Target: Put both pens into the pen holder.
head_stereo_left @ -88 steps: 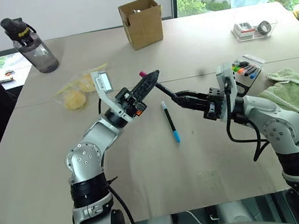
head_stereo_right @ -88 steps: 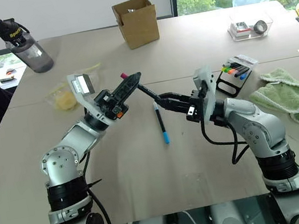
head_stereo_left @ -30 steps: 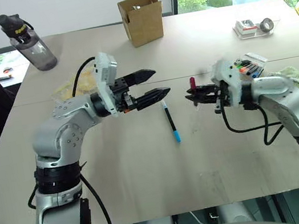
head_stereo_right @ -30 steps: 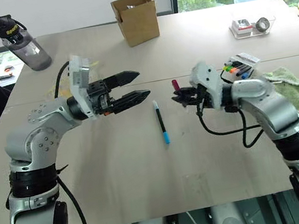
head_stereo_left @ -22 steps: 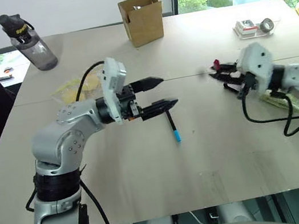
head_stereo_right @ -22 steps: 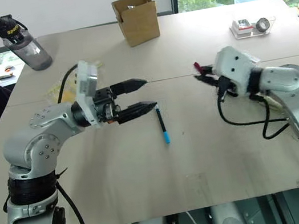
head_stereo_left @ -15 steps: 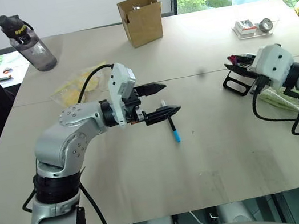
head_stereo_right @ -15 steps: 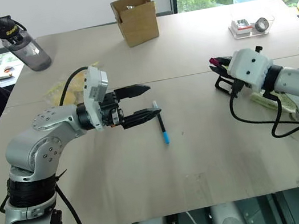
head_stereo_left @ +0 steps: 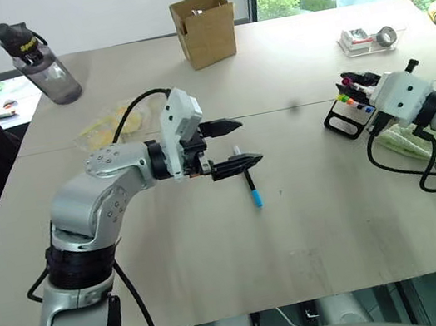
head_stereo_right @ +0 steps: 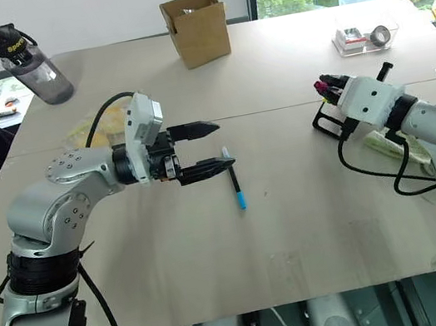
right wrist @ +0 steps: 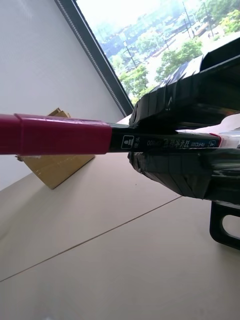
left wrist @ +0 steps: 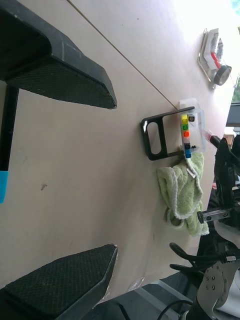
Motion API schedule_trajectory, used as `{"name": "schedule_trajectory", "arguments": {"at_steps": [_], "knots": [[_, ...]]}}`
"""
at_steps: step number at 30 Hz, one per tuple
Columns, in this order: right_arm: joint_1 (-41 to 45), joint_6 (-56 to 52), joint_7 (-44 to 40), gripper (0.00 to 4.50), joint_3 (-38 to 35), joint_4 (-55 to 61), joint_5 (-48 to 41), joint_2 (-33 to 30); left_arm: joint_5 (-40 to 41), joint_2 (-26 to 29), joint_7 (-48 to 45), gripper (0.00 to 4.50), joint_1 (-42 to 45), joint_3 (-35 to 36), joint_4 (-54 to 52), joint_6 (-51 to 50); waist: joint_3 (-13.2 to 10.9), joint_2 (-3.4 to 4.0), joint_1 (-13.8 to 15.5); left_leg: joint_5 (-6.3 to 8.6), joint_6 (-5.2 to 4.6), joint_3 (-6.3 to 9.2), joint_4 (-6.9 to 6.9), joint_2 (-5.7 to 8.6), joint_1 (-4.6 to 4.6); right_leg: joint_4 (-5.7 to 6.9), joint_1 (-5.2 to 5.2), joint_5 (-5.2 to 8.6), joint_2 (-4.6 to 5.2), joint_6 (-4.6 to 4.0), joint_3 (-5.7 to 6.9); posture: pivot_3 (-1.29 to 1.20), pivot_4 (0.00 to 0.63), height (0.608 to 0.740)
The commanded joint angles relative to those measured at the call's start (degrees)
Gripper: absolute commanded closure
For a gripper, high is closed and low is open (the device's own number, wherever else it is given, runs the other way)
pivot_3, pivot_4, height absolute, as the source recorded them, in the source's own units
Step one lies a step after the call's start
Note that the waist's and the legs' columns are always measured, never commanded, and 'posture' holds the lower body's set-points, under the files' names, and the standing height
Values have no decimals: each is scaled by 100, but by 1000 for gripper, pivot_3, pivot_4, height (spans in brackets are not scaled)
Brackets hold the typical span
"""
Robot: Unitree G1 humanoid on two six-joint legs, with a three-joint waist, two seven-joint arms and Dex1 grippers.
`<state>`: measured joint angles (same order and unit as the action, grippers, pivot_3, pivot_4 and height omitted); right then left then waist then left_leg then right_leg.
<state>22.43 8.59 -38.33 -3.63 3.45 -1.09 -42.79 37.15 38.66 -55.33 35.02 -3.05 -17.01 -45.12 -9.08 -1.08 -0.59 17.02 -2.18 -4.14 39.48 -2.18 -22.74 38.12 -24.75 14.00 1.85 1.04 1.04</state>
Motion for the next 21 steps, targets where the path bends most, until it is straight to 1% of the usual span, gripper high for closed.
{"name": "schedule_trajectory", "arguments": {"at_steps": [1, 7, 11, 15, 16, 17, 20, 21], "knots": [[23, 283, 158, 4416, -177, -24, 69, -6, -31, 20, -60, 52, 157, 26, -27, 91, 0, 0, 2, 0, 0, -1, 0, 1, 0, 0, 0, 0, 0, 0, 0, 0, 150, 736], [58, 717, 384, 4416, -128, -688, 224, 140, -110, -93, -143, 52, 344, -71, 181, 161, 0, 0, 7, 0, 0, -3, 9, 4, 0, 5, 2, 0, 1, 0, -2, 0, 150, 736], [231, 1152, 614, 4416, -103, -1427, 313, 316, -213, -102, -233, 52, 428, -148, 283, 247, 0, 0, -2, 0, 0, -4, 11, 4, 2, 10, 2, 0, 0, 0, -4, 0, 150, 736], [469, 1689, 877, 4416, -71, -2174, 579, 312, -246, -79, -281, 52, 416, -132, 286, 292, -1, 1, -17, -1, 1, -9, 11, 3, 7, 19, 0, 0, 0, 0, -10, 0, 150, 736], [533, 1821, 969, 3366, -66, -2335, 661, 295, -242, -75, -285, 0, 410, -119, 282, 291, -1, 1, -17, -1, 1, -9, 11, 3, 8, 20, 0, 0, 0, 0, -10, 0, 150, 736], [581, 1918, 1023, 3110, -65, -2462, 711, 274, -213, -87, -272, 0, 400, -91, 275, 271, -1, 1, -17, -1, 2, -9, 11, 3, 9, 22, 0, 0, 0, 0, -10, 0, 150, 736], [635, 2136, 1100, 1658, -90, -2692, 742, 226, -149, -142, -213, 0, 356, -54, 230, 222, -1, 1, -15, -2, 3, -10, 13, 3, 11, 27, 0, 0, 1, 0, -12, 0, 150, 736], [633, 2183, 1119, 1113, -112, -2735, 722, 219, -146, -152, -193, 0, 336, -56, 205, 217, -1, 1, -15, -2, 3, -10, 14, 2, 11, 28, 0, 0, 2, 0, -12, 0, 150, 736]]}}
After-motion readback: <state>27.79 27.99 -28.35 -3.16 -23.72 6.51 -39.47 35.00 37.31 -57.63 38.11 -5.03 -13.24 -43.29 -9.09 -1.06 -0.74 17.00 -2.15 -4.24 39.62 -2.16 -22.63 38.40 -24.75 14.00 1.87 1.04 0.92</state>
